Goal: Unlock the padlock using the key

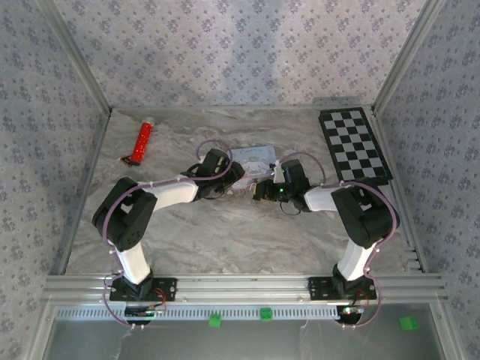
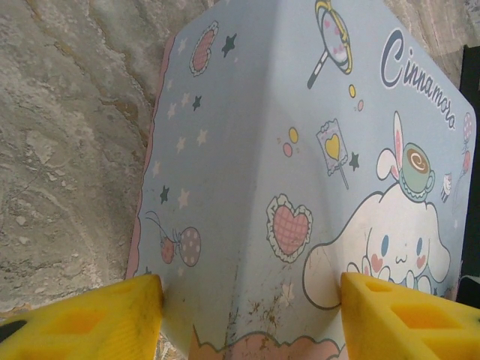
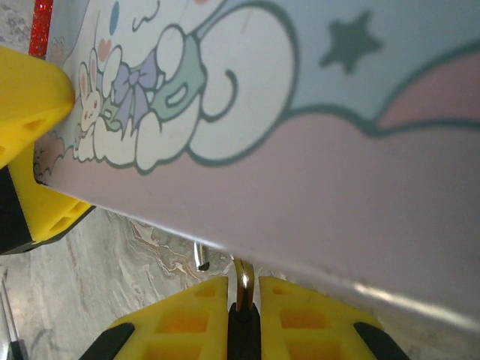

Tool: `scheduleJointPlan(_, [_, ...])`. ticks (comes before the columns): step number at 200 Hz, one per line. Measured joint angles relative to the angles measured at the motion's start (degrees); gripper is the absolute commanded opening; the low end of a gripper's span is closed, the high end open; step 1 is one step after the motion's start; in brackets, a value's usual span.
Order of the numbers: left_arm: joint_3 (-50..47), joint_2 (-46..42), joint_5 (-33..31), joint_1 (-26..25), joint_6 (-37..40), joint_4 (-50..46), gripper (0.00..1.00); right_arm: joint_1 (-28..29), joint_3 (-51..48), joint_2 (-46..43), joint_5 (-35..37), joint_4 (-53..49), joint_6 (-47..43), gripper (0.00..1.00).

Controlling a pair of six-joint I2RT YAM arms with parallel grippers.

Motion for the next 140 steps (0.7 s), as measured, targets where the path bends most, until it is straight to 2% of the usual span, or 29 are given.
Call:
scheduleJointPlan(55, [-2.05, -0.90, -1.97, -1.79, -3.56, 1.84, 0.62, -0.81, -3.17, -0.98, 1.40, 3.45, 8.70, 0.04])
scheduleJointPlan(140, [-3.41, -1.03, -2.84, -4.26, -9.01, 4.39, 0.62, -0.85, -9.27, -0.04, 6.29, 17.46, 24.06, 0.00])
